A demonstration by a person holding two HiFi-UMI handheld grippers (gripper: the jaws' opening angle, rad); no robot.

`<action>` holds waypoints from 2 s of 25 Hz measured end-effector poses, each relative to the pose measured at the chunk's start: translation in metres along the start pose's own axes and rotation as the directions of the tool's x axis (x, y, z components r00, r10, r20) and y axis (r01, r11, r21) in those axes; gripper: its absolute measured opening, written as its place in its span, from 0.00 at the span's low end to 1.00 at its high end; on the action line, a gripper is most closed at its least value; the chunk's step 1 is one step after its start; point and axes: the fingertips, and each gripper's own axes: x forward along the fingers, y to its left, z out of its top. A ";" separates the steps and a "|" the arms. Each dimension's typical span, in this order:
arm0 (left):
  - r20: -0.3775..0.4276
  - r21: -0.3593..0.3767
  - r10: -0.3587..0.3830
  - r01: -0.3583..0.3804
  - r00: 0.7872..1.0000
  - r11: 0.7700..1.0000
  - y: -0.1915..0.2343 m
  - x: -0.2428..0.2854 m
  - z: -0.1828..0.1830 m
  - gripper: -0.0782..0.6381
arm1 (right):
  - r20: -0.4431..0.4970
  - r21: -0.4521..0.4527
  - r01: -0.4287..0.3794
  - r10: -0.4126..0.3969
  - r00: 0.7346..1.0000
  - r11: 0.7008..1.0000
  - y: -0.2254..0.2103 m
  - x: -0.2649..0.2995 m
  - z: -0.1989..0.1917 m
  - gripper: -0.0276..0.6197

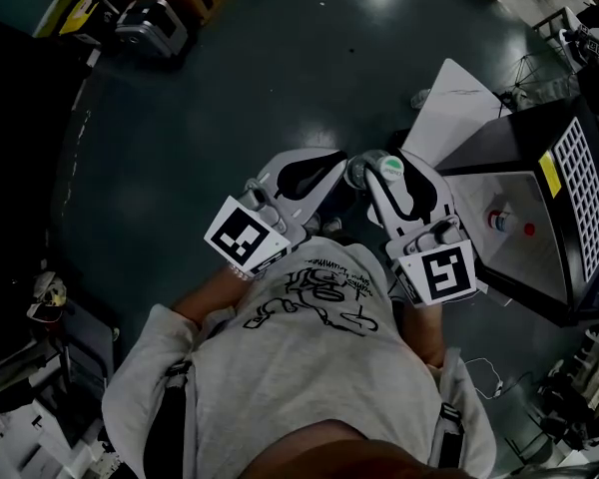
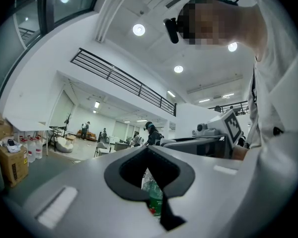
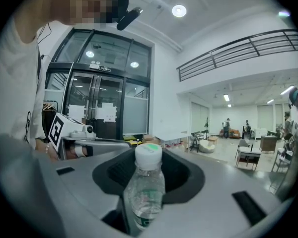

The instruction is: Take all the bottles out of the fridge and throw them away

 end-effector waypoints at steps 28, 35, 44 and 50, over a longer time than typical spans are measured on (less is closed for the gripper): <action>-0.017 -0.013 0.068 -0.068 0.998 0.998 -0.032 0.050 -0.015 0.12 | 0.001 0.006 -0.068 0.068 0.998 0.998 -0.046 -0.036 -0.011 0.29; -0.022 -0.024 0.067 -0.068 0.998 0.997 -0.035 0.056 -0.021 0.12 | -0.010 0.008 -0.071 0.071 0.997 0.997 -0.051 -0.040 -0.016 0.29; -0.031 -0.021 0.041 -0.042 0.999 0.999 -0.025 0.057 -0.021 0.12 | -0.012 0.009 -0.051 0.051 0.999 0.999 -0.049 -0.031 -0.016 0.29; -0.058 -0.022 0.019 -0.021 0.998 1.000 -0.013 0.053 -0.028 0.12 | -0.019 0.033 -0.030 0.031 0.999 0.999 -0.048 -0.020 -0.023 0.29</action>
